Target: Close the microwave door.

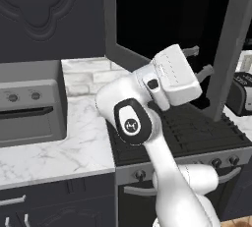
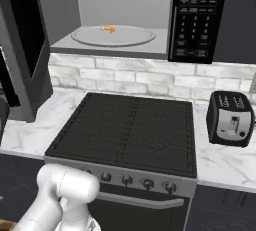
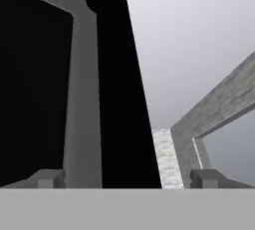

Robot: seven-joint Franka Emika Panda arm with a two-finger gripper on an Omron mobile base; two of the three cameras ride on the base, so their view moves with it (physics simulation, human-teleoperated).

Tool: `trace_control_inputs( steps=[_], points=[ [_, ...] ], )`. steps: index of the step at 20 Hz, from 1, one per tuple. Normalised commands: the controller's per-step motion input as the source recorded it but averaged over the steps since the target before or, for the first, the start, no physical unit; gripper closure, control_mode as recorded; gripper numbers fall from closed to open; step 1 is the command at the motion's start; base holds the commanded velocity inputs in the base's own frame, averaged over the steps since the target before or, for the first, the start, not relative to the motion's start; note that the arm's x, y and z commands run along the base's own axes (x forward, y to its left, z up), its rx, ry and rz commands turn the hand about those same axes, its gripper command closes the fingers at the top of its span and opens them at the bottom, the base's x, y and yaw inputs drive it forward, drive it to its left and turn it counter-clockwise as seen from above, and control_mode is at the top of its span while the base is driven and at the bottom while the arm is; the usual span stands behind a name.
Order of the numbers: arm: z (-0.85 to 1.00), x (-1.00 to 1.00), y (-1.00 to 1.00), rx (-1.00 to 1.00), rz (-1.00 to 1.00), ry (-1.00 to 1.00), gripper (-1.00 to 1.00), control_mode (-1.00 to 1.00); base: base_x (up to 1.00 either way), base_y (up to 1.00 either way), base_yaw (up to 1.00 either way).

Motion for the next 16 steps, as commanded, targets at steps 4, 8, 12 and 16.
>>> trace_control_inputs(
  steps=[4,8,12,16],
  points=[
    [0.16,0.0,-1.0,0.17,0.07,0.04,-1.0,-1.0,0.0,0.0,0.0],
    [0.01,0.0,-1.0,0.19,0.25,0.27,-1.0,-1.0,0.0,0.0,0.0],
    [0.0,0.0,-0.88,0.16,0.33,0.43,-1.0,-1.0,0.0,0.0,0.0],
    [0.0,0.05,-0.5,0.11,0.37,0.49,-1.0,-1.0,0.0,0.0,0.0]
  ],
)
